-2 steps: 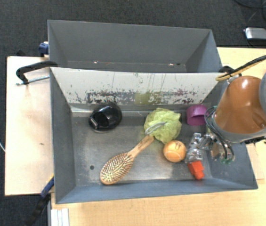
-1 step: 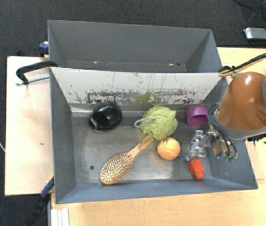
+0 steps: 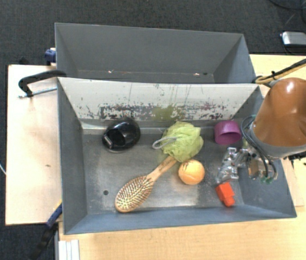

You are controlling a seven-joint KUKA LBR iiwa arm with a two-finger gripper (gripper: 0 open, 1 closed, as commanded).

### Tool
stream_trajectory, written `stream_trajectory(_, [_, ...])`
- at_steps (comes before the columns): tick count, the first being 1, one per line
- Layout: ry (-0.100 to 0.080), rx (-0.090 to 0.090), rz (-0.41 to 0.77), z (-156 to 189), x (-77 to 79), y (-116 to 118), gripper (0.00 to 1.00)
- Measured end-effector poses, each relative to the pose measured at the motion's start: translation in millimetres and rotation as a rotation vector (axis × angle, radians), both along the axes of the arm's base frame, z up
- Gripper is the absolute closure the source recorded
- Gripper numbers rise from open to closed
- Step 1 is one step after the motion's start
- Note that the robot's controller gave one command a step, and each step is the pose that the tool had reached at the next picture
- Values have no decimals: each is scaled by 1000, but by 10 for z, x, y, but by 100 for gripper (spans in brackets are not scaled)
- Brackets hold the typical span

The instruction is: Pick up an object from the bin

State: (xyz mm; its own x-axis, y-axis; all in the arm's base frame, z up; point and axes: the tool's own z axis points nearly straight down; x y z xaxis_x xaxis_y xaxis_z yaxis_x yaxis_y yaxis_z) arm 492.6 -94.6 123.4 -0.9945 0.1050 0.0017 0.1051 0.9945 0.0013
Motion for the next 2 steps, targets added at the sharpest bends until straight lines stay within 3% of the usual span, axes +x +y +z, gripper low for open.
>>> stream_trajectory(2, [-9, -2, 0, 345, 20, -2, 100])
